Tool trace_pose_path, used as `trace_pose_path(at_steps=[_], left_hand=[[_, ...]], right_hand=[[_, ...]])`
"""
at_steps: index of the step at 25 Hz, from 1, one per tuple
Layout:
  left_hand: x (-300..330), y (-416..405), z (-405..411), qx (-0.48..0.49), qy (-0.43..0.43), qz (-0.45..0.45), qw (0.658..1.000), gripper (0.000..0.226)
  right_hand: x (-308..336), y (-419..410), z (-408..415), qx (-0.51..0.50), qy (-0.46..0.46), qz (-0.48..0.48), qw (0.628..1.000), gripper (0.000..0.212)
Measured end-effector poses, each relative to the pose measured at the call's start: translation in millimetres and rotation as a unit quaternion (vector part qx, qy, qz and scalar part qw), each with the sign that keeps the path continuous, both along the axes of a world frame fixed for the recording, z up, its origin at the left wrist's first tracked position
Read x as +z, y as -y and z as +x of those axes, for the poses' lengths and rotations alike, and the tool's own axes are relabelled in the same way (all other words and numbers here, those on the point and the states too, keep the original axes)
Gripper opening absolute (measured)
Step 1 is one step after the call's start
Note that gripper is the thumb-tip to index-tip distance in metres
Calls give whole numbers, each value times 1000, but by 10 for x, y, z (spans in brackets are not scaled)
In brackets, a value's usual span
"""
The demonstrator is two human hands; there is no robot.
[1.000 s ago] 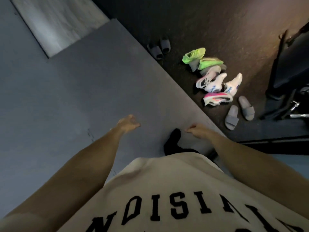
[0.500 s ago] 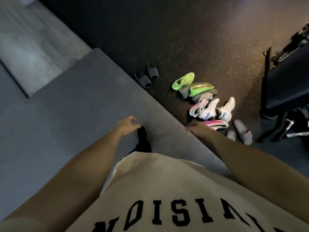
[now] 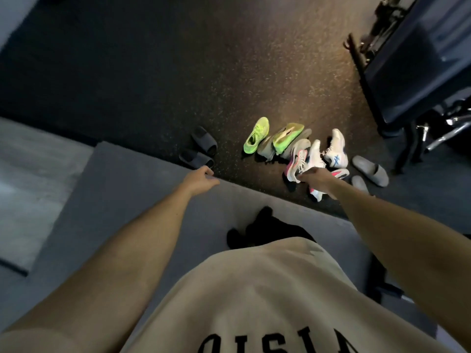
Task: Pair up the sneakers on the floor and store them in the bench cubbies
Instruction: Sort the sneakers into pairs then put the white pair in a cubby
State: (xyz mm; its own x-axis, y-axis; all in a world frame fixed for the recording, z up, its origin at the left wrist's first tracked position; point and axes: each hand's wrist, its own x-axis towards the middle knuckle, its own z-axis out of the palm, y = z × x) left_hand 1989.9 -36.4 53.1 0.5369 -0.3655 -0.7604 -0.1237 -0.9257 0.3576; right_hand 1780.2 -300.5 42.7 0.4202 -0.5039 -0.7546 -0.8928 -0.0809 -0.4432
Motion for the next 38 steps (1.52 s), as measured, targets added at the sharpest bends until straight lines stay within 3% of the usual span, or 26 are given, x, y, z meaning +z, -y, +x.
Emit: trace_pose_path(at_steps=[7, 12, 19, 27, 33, 35, 38], left_hand=[[-99, 1048, 926, -69, -11, 8, 998, 45], [-738, 1835, 1468, -117, -17, 25, 993, 47], [-2801, 2647, 1991, -183, 30, 28, 982, 44], [-5378, 2885, 2323, -287, 101, 1, 953, 52], [-6576, 3092, 2458, -339, 107, -50, 933, 69], [-6838, 3119, 2479, -337, 152, -88, 925, 56], [-7127, 3128, 2576, -332, 199, -176, 905, 34]], right_hand=[[-129, 727, 592, -100, 34, 9, 994, 40], [-645, 1374, 1018, -161, 43, -6, 986, 35], [-2649, 1876, 1483, -248, 37, -26, 968, 38], [-5185, 1905, 1914, -281, 56, -50, 957, 43], [-6371, 1942, 2161, -309, 86, -40, 946, 31], [-6597, 1983, 2217, -344, 113, -10, 932, 21], [-6793, 2064, 2277, -392, 150, 34, 907, 27]])
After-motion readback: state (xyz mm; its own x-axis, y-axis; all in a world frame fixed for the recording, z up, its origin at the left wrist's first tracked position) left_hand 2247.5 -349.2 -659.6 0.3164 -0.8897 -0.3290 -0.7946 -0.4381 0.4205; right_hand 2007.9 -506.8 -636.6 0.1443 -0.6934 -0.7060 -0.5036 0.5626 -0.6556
